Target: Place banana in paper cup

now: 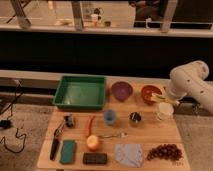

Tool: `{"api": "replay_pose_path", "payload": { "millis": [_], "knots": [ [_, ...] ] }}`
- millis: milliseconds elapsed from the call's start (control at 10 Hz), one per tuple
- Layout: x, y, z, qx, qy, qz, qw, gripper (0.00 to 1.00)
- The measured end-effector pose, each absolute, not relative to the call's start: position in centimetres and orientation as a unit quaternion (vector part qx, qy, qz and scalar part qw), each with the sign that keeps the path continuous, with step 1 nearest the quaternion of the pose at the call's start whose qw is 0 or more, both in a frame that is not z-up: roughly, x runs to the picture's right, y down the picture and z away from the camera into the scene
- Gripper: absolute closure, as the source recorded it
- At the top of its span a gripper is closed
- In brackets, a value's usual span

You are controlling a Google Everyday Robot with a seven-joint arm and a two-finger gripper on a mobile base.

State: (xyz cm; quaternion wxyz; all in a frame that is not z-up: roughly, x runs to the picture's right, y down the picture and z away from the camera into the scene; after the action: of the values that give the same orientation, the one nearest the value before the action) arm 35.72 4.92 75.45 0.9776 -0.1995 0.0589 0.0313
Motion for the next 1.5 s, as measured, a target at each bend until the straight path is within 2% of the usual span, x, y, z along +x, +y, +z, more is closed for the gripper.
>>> {"api": "replay_pose_path", "payload": {
  "millis": [300, 800, 1500],
  "knots": [
    [36.4, 5.6, 75.7, -0.204, 0.062, 0.038, 0.976, 0.91],
    [35.4, 9.3, 76.6, -0.225, 0.04, 0.044, 0.972, 0.91],
    [34.4, 8.0, 76.6, -0.218, 0.042, 0.035, 0.974, 0.91]
  ]
}}
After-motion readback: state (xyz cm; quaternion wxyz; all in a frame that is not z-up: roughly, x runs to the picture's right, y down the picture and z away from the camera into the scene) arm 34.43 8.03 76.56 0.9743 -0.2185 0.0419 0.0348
